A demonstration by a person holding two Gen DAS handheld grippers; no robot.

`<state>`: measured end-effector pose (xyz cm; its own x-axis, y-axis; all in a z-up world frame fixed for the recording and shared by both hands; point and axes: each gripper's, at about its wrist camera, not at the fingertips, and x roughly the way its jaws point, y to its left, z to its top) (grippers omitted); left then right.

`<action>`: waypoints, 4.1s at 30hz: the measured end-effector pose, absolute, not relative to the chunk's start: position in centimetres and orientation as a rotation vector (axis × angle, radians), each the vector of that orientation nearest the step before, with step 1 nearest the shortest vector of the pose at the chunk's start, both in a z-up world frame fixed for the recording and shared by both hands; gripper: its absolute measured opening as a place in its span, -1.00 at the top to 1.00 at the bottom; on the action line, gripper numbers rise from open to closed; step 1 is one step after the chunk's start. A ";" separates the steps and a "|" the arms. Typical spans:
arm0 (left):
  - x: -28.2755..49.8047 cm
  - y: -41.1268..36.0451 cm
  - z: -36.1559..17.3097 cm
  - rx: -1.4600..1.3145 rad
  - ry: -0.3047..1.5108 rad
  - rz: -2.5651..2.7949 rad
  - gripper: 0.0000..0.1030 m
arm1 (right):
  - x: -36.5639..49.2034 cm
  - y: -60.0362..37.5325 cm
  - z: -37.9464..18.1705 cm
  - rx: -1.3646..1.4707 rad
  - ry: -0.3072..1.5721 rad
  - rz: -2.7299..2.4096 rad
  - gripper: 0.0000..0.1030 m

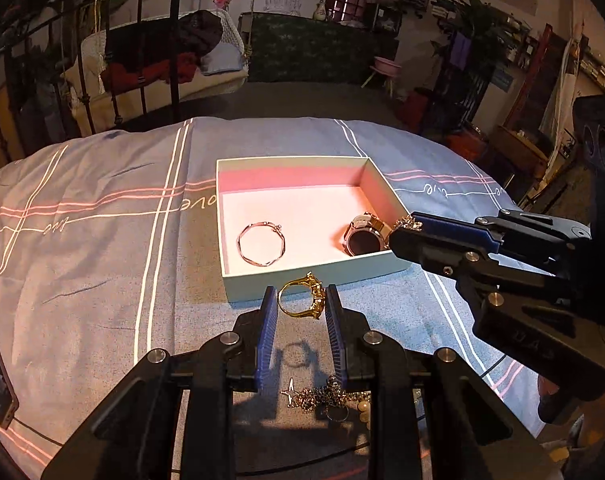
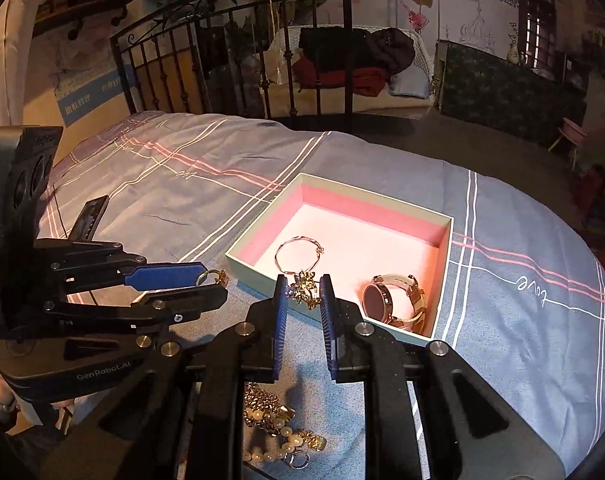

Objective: Organize jewelry
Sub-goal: 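Carry ring and charm into the box while both tools open to release, then move the right tool to the silver chain and grasp it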

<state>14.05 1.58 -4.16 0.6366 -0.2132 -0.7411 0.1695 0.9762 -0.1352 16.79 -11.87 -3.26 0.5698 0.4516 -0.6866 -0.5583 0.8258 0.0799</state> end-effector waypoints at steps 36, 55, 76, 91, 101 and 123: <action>26.0 1.5 -3.6 -0.109 0.919 -0.085 0.54 | 26.0 -12.0 -4.4 -0.175 0.810 0.456 0.67; 13.8 2.6 -7.9 -0.077 0.918 -0.166 -0.87 | 13.4 -17.6 -8.1 -0.090 0.822 0.450 -0.75; 15.0 0.3 -13.1 0.101 0.987 -0.147 -0.25 | 11.3 -16.8 -12.2 -0.099 0.932 0.442 -0.60; 15.5 7.8 -12.4 -0.353 1.021 -0.179 0.76 | 16.0 -9.8 -12.5 -0.191 0.979 0.612 -0.62; 13.6 9.7 -9.9 -0.278 0.946 -0.053 0.01 | 16.9 -4.1 -13.4 -0.217 0.989 0.634 -0.66; 13.5 5.2 -10.4 -0.067 0.982 -0.086 0.80 | 13.8 -8.0 -9.5 -0.209 0.860 0.674 0.73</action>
<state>13.52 5.20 -10.39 0.5523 -0.1031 -0.8273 0.0425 0.9945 -0.0955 13.75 -7.99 -9.53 0.4622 0.4624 -0.7567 -0.6246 0.7754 0.0923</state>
